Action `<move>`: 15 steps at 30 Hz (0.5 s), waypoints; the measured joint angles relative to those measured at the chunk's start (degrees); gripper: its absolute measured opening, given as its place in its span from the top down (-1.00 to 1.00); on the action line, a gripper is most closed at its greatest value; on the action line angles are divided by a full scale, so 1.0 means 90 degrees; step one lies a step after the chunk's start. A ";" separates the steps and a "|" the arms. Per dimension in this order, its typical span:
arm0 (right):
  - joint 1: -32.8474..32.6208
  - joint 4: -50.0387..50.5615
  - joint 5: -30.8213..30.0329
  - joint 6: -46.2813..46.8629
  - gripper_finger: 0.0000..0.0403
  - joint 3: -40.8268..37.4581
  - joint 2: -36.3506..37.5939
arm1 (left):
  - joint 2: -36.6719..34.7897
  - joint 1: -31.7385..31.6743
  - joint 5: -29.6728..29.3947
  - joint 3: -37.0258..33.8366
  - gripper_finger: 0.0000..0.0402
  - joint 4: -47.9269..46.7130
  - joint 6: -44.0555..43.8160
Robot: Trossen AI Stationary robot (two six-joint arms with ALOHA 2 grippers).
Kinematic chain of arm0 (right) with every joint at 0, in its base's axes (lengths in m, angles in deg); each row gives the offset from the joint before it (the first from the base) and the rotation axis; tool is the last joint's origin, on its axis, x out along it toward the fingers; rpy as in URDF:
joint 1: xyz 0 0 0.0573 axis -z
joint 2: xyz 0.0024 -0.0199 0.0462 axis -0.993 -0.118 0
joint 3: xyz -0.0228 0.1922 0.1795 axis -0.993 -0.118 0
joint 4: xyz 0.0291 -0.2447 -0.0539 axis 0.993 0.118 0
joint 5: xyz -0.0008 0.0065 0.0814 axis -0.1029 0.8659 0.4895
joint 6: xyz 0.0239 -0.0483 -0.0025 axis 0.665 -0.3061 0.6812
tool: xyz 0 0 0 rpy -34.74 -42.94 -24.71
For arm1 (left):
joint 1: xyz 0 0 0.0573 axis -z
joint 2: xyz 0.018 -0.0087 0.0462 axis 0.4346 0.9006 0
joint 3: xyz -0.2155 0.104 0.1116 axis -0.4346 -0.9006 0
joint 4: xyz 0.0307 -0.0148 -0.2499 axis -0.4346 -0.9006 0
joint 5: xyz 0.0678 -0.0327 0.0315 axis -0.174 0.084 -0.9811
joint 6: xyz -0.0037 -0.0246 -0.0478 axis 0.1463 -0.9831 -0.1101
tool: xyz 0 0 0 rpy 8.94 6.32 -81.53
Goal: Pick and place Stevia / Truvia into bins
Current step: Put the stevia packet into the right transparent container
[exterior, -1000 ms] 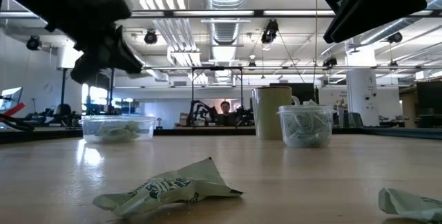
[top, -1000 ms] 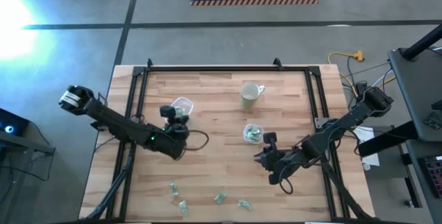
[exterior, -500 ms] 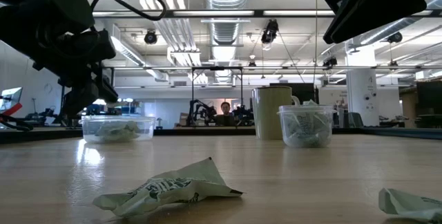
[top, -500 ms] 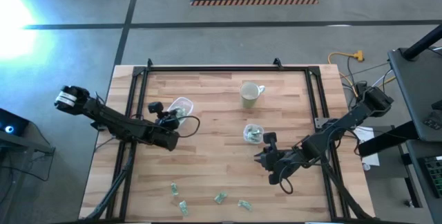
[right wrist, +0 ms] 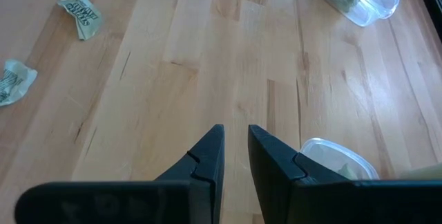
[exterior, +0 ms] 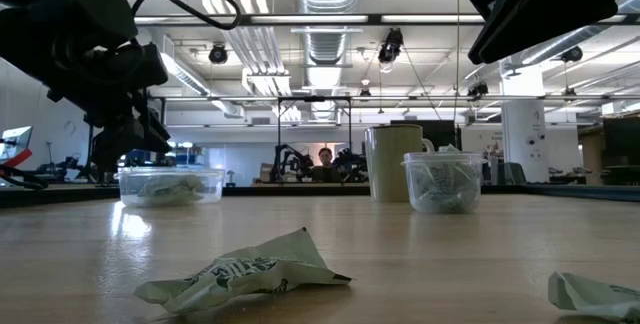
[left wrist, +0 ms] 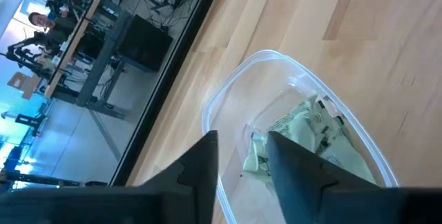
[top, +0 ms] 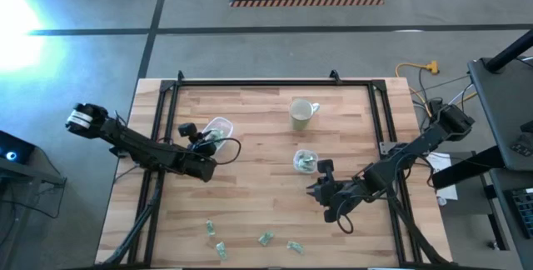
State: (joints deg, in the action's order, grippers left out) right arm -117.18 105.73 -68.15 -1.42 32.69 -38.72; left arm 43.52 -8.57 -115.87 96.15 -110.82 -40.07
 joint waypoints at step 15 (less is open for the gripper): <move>-0.0047 -0.2185 0.3432 -0.0293 0.72 -0.0096 -0.1137 | 0.0000 0.0007 0.0538 0.0426 0.27 0.0000 0.0027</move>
State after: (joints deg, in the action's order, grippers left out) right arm -117.60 86.06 -37.25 -4.05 31.82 -48.96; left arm 43.52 -8.50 -111.02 99.98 -110.82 -39.83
